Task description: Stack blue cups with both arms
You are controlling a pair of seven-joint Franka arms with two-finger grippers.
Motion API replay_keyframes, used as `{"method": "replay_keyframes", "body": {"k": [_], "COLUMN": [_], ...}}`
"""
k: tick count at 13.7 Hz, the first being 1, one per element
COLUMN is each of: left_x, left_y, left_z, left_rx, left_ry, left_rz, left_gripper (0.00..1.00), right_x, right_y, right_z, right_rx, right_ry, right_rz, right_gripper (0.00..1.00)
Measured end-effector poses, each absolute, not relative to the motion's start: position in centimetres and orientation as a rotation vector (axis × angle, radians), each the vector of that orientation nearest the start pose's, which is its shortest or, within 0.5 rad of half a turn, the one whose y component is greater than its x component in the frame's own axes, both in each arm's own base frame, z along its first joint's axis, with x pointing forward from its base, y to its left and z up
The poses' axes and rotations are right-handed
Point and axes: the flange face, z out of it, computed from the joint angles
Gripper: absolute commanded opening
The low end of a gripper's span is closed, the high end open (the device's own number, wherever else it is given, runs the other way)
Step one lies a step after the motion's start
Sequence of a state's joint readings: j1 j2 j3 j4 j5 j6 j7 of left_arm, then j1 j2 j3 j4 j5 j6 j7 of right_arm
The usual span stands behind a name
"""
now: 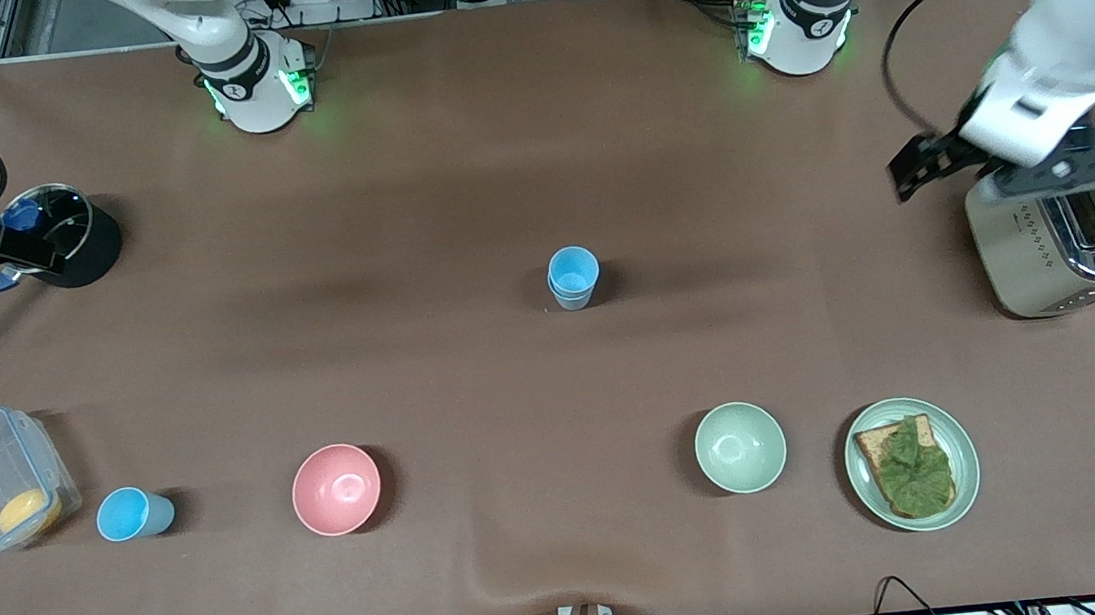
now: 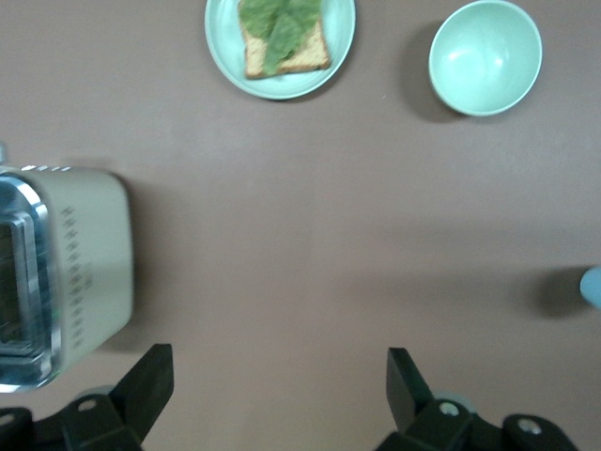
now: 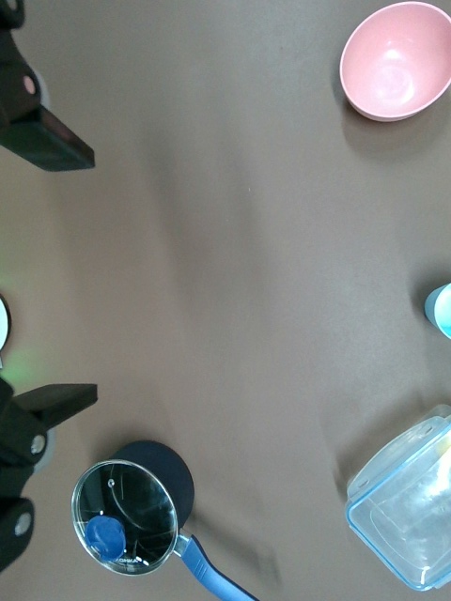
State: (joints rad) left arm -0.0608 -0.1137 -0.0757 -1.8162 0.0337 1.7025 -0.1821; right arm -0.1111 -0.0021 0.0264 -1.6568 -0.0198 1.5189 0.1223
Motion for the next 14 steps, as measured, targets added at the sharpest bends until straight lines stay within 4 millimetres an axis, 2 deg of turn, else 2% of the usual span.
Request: {"method": "replay_keyframes", "body": {"k": [2,4,9,14], "left_x": [51.5,51.3,51.7,51.9], "left_y": [-6.4,-6.3,-4.7,-4.6], "left_z": [60.6,62.0,62.1,62.4], "left_rx": [-3.096,-3.101,-3.118,-3.119], "left_ry": [-0.074,-0.08,-0.135,-0.138], "left_rz": [0.03,0.038,0.043,0.034], "left_gripper": [1.0,1.0,1.0,1.0], "right_x": [54.2,54.2,54.2,54.2], "right_y": [-4.8,-4.8,-4.9,-4.9], "right_z": [58.1,58.1,58.0,58.0], "right_rx": [-3.14,-3.14,-3.139,-3.139], "right_ry": [0.326,0.326,0.326,0.327], "right_rz": [0.215,0.216,0.22,0.221], "right_gripper": [1.0,1.0,1.0,1.0]}}
